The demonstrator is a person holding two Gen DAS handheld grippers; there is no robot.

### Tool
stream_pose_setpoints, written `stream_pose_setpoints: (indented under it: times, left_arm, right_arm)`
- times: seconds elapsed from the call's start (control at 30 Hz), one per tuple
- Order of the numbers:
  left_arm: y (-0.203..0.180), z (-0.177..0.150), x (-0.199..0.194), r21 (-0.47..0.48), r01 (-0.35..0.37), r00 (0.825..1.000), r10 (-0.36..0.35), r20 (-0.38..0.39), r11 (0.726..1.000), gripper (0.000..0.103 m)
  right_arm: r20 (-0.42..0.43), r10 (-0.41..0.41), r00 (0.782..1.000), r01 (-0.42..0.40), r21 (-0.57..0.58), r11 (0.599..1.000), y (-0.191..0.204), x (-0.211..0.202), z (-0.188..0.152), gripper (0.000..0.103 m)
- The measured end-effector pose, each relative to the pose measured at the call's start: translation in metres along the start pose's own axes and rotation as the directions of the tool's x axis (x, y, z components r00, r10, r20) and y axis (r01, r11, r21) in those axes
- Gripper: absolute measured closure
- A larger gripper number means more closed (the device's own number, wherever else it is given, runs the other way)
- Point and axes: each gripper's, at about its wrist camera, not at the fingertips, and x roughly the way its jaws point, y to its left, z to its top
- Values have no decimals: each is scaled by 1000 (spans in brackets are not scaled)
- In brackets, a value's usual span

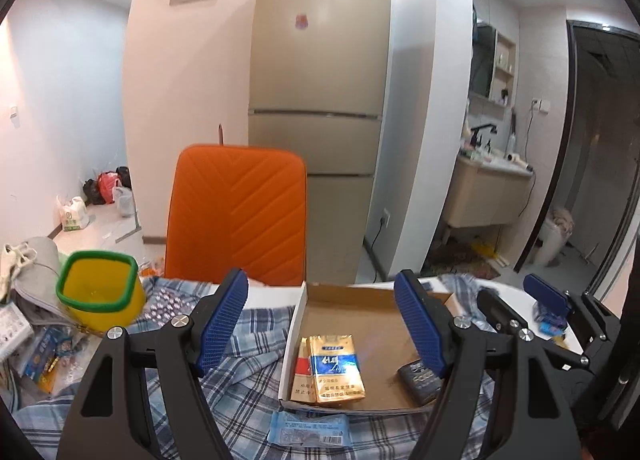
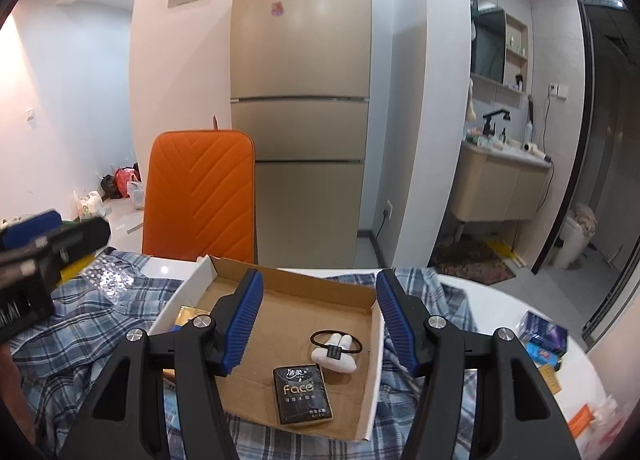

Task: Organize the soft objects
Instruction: 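Move both open tools back toward the remaining items on the shirt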

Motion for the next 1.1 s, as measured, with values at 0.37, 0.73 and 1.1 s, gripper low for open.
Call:
stream_pose_setpoints:
  times: [0.37,0.73,1.1]
  left_arm:
    - [-6,4,-72,36,12,992,-16,129,999,12]
    - [-7,-20,-106,66,-22,978,7,206,998,1]
    - [2,-65,-123,51,-48,973,35,227,998,1]
  right_arm:
    - [135,15,991,-20,33,999,-8,-83,16,41]
    - [202,-22,979,12,51,999,-17,-135,0,1]
    - [238,-41,971,31,44,999,-16,-153,-22,0]
